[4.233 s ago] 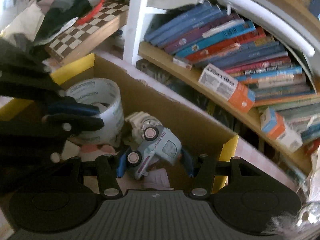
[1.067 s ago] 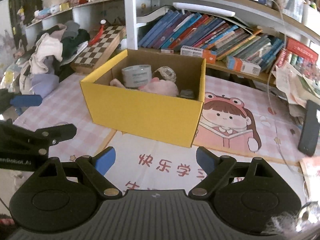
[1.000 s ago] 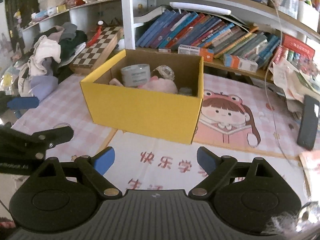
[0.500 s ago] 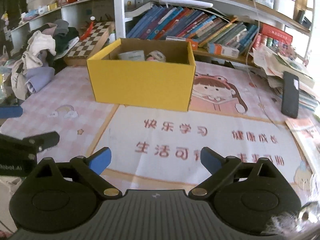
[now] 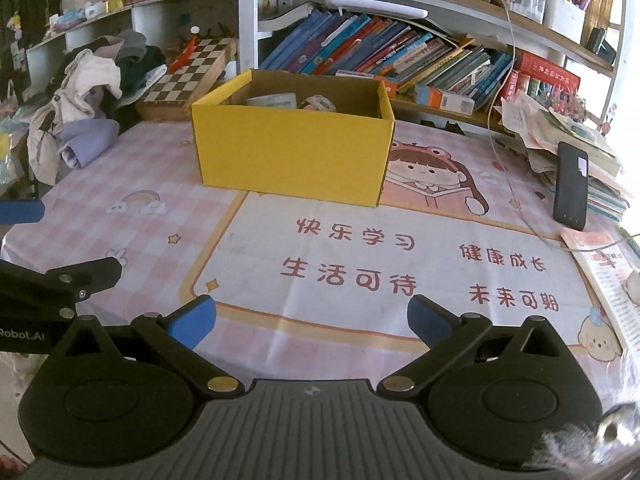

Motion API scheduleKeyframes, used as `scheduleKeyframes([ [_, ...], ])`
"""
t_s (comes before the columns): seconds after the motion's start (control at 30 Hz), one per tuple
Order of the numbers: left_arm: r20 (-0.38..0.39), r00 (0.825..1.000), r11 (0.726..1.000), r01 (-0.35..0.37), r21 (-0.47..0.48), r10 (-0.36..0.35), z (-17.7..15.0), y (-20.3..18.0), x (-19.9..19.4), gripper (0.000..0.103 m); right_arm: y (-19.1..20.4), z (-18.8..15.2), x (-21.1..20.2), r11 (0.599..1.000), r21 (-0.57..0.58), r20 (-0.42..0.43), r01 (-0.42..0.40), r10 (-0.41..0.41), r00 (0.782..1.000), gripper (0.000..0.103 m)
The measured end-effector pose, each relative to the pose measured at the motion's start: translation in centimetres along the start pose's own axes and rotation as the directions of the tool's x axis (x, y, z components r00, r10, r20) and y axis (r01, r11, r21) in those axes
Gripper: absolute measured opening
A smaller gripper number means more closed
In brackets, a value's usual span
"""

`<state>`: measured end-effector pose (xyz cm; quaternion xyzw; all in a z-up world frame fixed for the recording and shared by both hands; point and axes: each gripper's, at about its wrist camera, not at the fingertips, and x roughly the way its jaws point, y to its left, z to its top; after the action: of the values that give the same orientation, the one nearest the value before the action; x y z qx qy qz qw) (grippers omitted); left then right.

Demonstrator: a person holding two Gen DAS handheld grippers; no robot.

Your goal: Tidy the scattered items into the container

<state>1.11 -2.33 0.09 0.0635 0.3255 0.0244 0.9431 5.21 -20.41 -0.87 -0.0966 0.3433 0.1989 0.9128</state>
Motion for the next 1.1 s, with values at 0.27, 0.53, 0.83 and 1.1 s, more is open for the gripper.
scheduleKeyframes([
  [0.27, -0.01, 1.0, 1.0, 0.006, 0.004, -0.006, -0.45, -0.19, -0.26, 0.103, 0.02, -0.25, -0.16, 1.0, -0.001, -0.002, -0.002, 0.002, 1.0, 0.103],
  [0.53, -0.009, 1.0, 1.0, 0.009, -0.008, -0.01, -0.55, -0.17, -0.41, 0.103, 0.08, -0.55, -0.33, 1.0, -0.004, -0.006, -0.001, 0.001, 1.0, 0.103],
  [0.83, -0.008, 1.0, 1.0, 0.007, -0.008, -0.007, -0.52, -0.15, -0.48, 0.103, 0.1, -0.58, -0.42, 1.0, -0.004, -0.005, -0.002, 0.002, 1.0, 0.103],
  [1.1, -0.008, 1.0, 1.0, 0.011, -0.002, -0.011, -0.55, -0.34, -0.64, 0.103, 0.14, -0.6, -0.5, 1.0, -0.001, -0.006, -0.002, 0.002, 1.0, 0.103],
])
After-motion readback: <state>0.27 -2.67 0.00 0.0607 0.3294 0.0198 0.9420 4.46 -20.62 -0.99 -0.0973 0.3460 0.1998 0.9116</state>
